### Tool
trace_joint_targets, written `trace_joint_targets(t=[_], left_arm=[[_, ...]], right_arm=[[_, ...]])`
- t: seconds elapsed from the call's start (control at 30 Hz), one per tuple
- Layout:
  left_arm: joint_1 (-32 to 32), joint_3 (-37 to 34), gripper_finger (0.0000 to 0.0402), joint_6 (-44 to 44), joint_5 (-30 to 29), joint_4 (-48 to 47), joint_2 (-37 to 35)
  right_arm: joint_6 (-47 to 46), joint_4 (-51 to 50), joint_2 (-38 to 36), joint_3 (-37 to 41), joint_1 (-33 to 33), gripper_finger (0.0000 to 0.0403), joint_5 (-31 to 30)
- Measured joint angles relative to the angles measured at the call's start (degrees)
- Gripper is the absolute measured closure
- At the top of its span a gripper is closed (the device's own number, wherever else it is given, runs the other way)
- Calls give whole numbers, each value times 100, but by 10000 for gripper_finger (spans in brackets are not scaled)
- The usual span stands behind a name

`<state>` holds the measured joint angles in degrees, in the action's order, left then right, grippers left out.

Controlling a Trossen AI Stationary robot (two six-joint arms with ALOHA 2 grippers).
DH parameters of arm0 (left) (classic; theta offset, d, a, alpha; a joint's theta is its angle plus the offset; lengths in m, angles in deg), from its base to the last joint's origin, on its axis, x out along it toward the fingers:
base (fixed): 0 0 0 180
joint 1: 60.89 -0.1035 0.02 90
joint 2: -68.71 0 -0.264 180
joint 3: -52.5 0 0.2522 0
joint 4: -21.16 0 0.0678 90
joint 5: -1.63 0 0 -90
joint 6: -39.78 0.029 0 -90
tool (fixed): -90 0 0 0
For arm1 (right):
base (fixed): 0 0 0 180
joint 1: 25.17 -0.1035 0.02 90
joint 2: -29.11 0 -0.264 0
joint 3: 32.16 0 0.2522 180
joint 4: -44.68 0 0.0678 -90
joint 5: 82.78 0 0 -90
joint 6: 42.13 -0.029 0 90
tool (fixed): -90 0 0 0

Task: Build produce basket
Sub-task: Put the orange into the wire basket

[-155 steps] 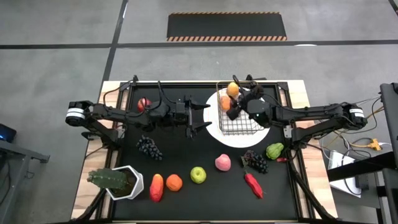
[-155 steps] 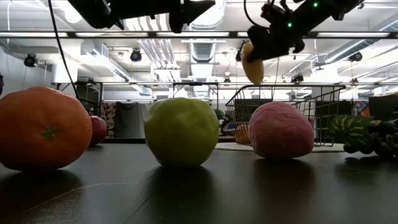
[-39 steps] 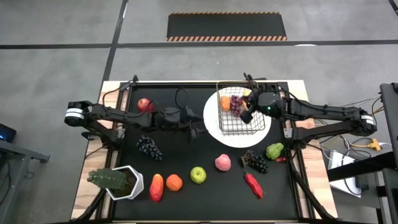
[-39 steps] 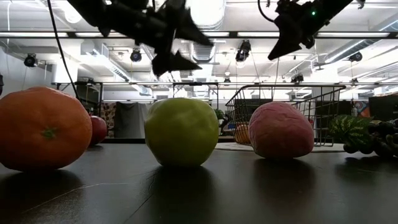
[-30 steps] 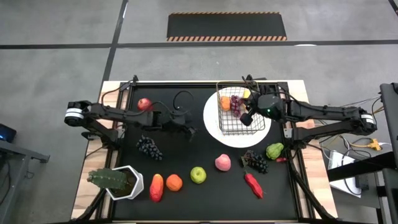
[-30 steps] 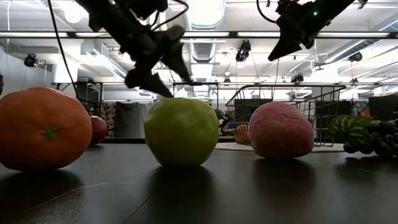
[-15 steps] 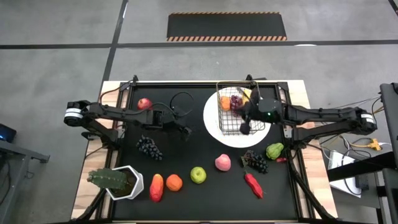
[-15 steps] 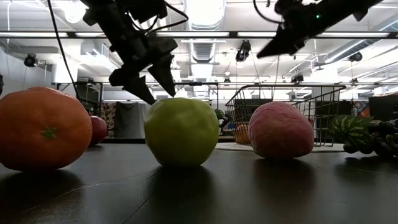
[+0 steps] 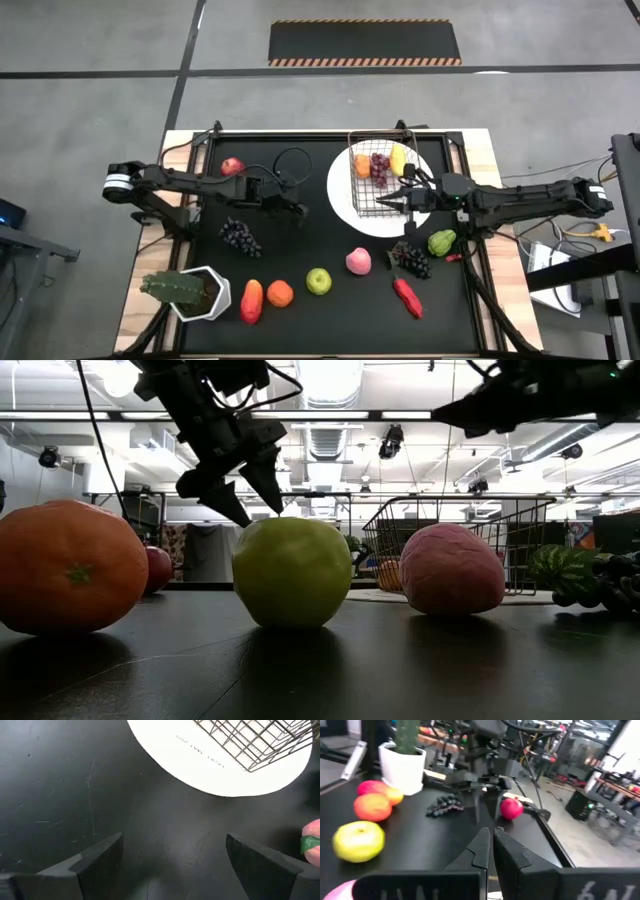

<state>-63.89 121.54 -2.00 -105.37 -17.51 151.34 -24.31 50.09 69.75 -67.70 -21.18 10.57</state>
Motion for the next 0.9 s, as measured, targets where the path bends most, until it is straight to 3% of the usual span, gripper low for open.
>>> trace_joint_targets(t=[0.2,0.33,0.53,0.67,0.83,0.9], left_arm=[[-3,32,70,-278,189,-278,2],[6,438,70,-243,967,-1560,4],[108,1095,70,164,1471,-3415,37],[266,1316,70,747,1856,-3419,37],[526,1379,70,568,2798,-2741,61],[792,1382,70,625,2860,-2377,61]], right_arm=[[-30,285,-677,466,0,390,160],[-22,286,-1087,634,1,390,161],[-23,271,-1420,758,2,390,160],[-102,255,-1431,810,2,390,160],[-268,254,-1427,873,2,390,157],[-282,257,-1427,894,2,390,156]])
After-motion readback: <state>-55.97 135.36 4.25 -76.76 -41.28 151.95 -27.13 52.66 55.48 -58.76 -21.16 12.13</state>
